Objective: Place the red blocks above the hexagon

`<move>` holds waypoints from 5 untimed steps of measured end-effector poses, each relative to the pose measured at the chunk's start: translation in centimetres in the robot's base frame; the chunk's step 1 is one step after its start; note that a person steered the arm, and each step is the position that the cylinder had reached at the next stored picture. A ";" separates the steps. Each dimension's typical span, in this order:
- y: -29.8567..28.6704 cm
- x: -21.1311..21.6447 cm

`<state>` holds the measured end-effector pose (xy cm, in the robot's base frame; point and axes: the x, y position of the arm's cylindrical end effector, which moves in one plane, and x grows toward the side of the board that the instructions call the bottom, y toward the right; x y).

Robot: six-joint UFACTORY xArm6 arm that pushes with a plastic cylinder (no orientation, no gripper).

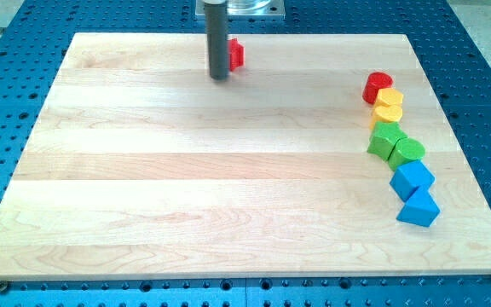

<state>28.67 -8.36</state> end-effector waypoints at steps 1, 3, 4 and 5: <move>-5.2 -1.8; 11.4 -2.5; 5.1 -4.8; 11.6 -6.7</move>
<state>21.97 3.19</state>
